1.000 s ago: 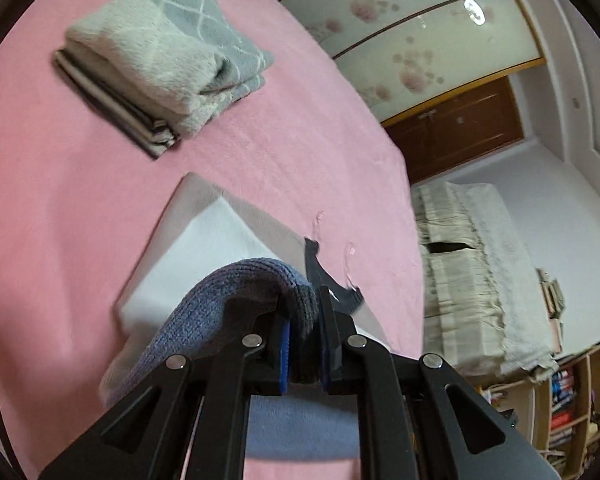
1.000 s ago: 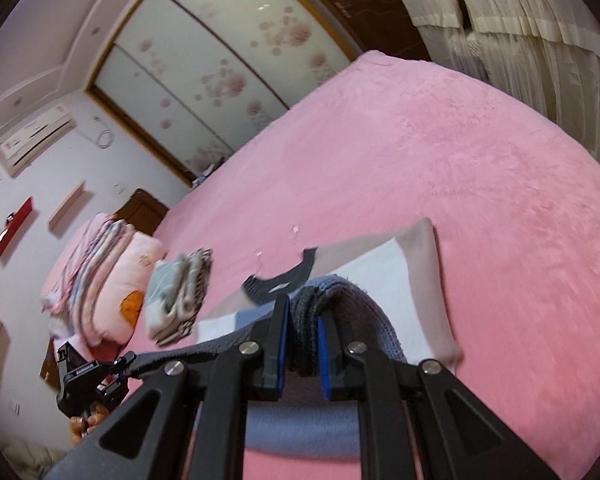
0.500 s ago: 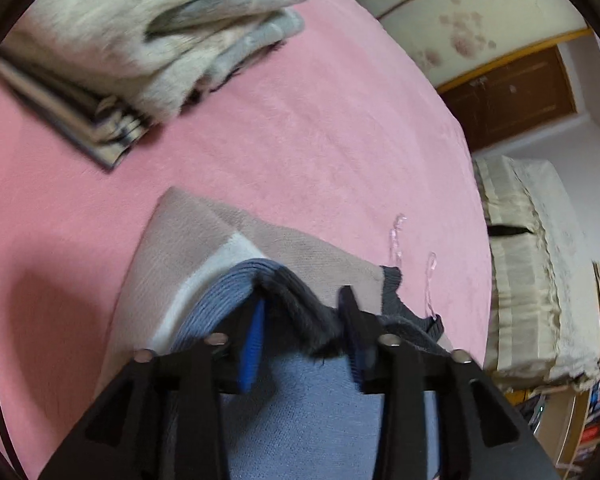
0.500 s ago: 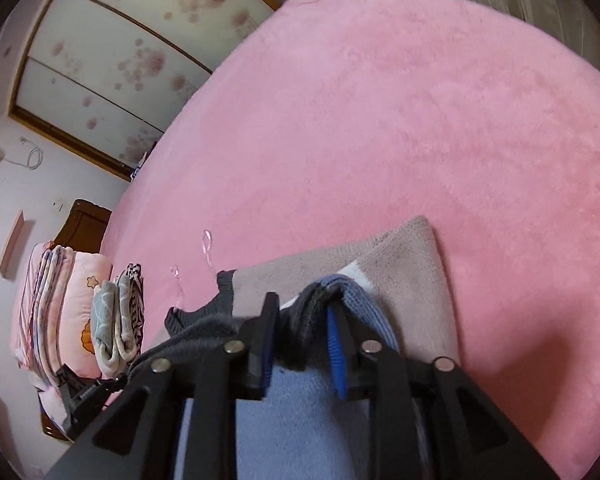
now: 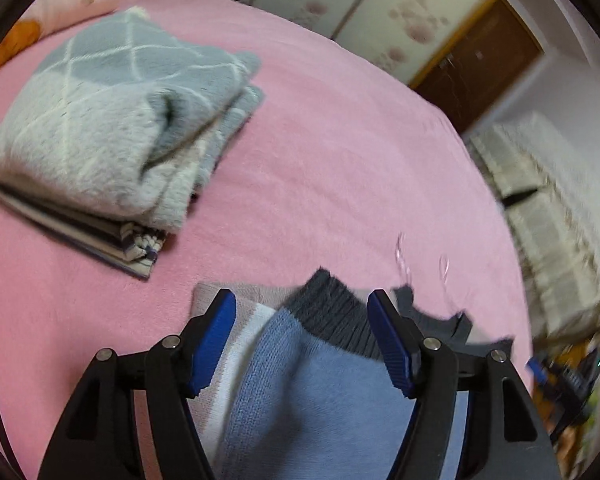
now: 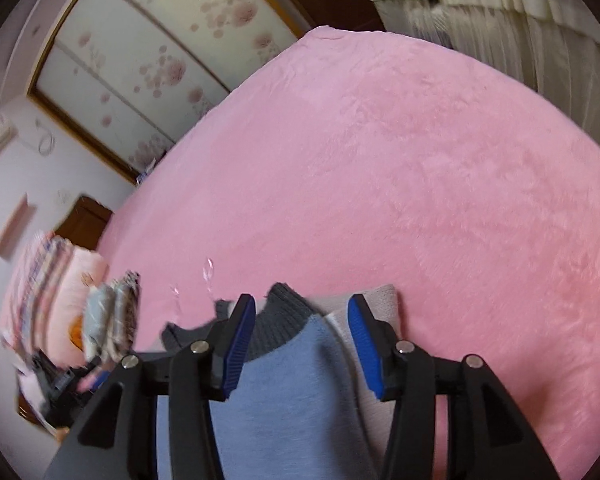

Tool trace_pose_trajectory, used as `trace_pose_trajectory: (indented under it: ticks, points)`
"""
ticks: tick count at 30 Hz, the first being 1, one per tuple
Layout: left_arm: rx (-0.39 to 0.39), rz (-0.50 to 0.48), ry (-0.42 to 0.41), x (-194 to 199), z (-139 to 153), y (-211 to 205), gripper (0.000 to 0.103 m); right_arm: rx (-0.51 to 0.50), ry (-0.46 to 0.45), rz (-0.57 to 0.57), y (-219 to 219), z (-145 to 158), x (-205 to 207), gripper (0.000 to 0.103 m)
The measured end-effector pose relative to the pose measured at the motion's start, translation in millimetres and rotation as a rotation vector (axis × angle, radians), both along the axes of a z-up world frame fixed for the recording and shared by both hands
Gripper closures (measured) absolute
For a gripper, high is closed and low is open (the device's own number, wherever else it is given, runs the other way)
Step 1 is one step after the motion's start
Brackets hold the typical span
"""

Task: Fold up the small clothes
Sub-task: 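Lift the hem and fold it up onto the collar with both tools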

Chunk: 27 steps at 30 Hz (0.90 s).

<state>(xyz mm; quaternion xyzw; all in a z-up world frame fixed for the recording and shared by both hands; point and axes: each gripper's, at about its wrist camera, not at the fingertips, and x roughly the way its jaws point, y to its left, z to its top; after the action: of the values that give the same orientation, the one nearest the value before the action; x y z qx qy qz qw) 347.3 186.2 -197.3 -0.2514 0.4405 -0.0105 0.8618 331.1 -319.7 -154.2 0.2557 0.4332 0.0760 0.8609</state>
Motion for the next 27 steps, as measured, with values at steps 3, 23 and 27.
trace_pose_trajectory:
  ticks: [3,23,27]
  points:
    - [0.118,-0.093,-0.016,2.6,-3.6,-17.6,0.037,-0.064,0.007,0.043,12.7,-6.7,5.1,0.054]
    - [0.397,-0.237,0.08,40.7,-30.8,-63.4,0.093,-0.335,0.014,0.157,54.9,-33.8,21.4,0.093]
    - [0.519,-0.21,0.029,28.3,-21.8,-77.8,0.095,-0.373,-0.039,0.136,57.9,-25.3,12.0,0.094]
